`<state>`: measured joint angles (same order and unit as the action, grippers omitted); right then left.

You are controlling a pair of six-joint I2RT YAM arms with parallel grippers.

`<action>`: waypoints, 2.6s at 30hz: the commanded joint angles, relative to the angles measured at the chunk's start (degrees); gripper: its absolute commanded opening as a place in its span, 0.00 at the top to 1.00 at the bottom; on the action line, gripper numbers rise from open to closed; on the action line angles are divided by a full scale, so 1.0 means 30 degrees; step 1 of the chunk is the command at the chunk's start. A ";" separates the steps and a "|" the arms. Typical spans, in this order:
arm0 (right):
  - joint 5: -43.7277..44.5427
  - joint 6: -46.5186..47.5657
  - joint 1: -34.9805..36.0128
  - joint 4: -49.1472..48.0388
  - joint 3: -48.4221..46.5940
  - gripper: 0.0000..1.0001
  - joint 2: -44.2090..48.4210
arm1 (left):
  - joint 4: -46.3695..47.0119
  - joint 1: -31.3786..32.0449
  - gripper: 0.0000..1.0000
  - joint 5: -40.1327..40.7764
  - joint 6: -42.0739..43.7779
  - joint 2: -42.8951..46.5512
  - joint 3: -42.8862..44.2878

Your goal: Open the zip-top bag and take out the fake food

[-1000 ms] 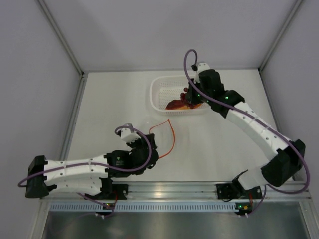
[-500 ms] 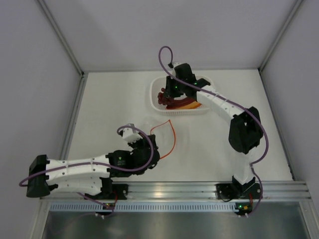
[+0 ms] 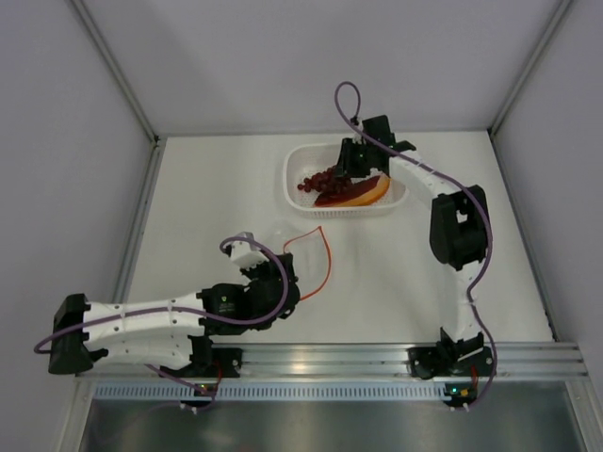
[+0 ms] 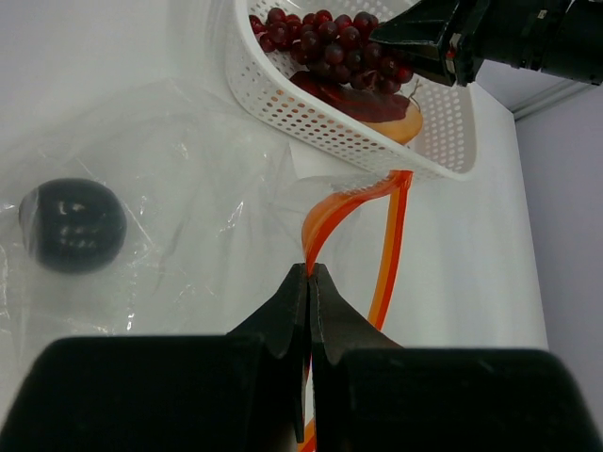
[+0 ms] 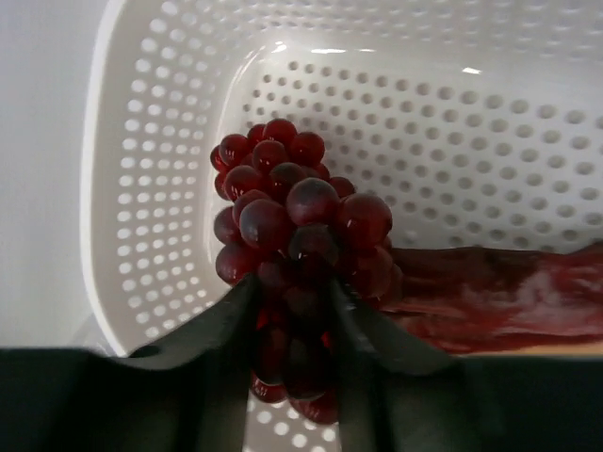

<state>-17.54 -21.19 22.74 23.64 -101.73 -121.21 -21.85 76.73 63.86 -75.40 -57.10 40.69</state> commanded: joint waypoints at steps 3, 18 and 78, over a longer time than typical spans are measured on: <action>-0.1565 0.0647 -0.1454 -0.0323 -0.0629 0.34 0.0441 | 0.0544 -0.0029 1.00 0.0043 0.0464 0.0167 0.0969; 0.3004 0.1064 -0.2131 0.0589 0.3321 0.01 0.7205 | 0.0544 -0.0029 1.00 -0.0337 0.0699 -0.0360 0.1848; 0.7894 -0.9372 1.0612 -1.0194 1.7973 0.70 1.3568 | 0.0544 0.0088 1.00 -0.0104 -0.4721 -0.3673 0.4778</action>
<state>2.81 -48.29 53.45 1.21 -47.62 -80.34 -21.43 76.82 62.22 -87.42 -70.41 56.03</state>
